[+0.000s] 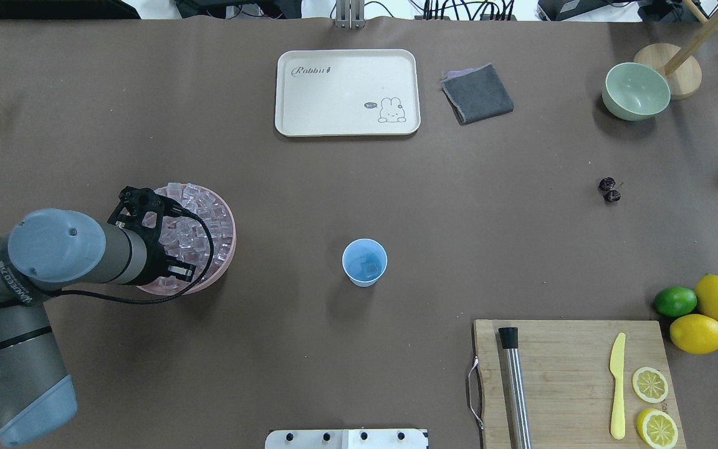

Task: Put ice and cherries in cup
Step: 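Lower the left gripper into the ice and grasp another cube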

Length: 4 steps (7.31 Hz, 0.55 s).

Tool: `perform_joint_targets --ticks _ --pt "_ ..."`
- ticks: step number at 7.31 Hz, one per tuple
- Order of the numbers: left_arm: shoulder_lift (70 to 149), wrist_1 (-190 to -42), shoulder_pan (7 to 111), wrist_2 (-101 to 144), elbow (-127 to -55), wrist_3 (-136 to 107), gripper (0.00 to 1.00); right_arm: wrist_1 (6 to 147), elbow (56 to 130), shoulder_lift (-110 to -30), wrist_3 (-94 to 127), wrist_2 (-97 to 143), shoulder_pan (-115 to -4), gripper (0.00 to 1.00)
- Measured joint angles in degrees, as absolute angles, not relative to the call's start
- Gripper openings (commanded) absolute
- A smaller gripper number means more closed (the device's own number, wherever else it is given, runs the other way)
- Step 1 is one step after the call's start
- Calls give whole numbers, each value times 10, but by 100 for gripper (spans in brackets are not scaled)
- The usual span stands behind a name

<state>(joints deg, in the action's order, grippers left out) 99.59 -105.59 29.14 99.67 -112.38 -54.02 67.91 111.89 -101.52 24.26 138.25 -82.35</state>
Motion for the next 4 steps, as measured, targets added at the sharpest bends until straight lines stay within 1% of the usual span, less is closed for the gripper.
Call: perform_joint_targets --ticks 4 --pt "977 -1056 296 1000 -1177 -542 0 679 1119 -1014 244 1382 -824 100"
